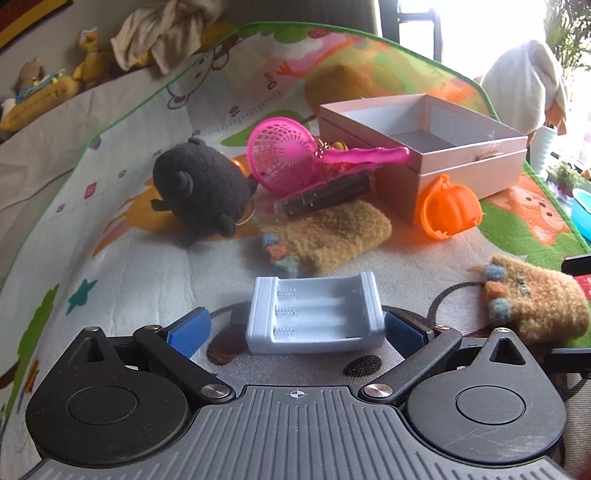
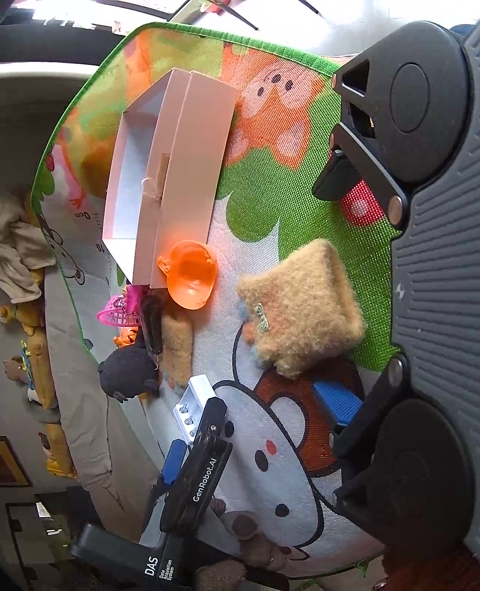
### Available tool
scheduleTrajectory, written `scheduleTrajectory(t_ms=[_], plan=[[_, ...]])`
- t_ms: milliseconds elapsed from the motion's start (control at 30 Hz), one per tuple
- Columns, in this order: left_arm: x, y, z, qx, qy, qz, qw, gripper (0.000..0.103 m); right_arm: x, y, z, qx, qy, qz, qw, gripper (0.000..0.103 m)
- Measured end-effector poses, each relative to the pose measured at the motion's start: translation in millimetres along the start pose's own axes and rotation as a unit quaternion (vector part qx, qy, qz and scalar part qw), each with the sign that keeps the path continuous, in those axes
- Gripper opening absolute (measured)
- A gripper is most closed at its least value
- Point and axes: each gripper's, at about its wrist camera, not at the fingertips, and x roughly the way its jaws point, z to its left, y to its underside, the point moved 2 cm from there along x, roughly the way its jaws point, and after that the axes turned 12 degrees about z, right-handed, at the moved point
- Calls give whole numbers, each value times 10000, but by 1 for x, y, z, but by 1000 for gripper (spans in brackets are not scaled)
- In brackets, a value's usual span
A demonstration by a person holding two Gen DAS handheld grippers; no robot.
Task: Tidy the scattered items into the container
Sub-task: 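Close the left tool on the white battery charger and lift it, then close the right tool on the tan mitten while the left tool holds the charger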
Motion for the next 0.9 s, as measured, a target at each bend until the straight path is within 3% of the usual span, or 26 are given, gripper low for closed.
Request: scheduleTrajectory(t_ms=[200, 467, 633, 700, 900], plan=[[10, -4, 4, -398, 400, 120, 9983, 102, 0, -1, 1, -10, 17, -1, 10000, 103], [16, -11, 2, -431, 287, 65, 9986, 102, 1, -1, 1, -10, 22, -4, 10000, 103], [16, -11, 3, -354, 394, 11, 9986, 102, 1, 0, 1, -9, 23, -7, 10000, 103], [13, -8, 1, -275, 397, -44, 9988, 94, 1, 0, 2, -10, 25, -7, 10000, 103], [1, 5, -11, -38, 467, -72, 9989, 94, -1, -2, 3, -104, 54, 10, 9999, 103]])
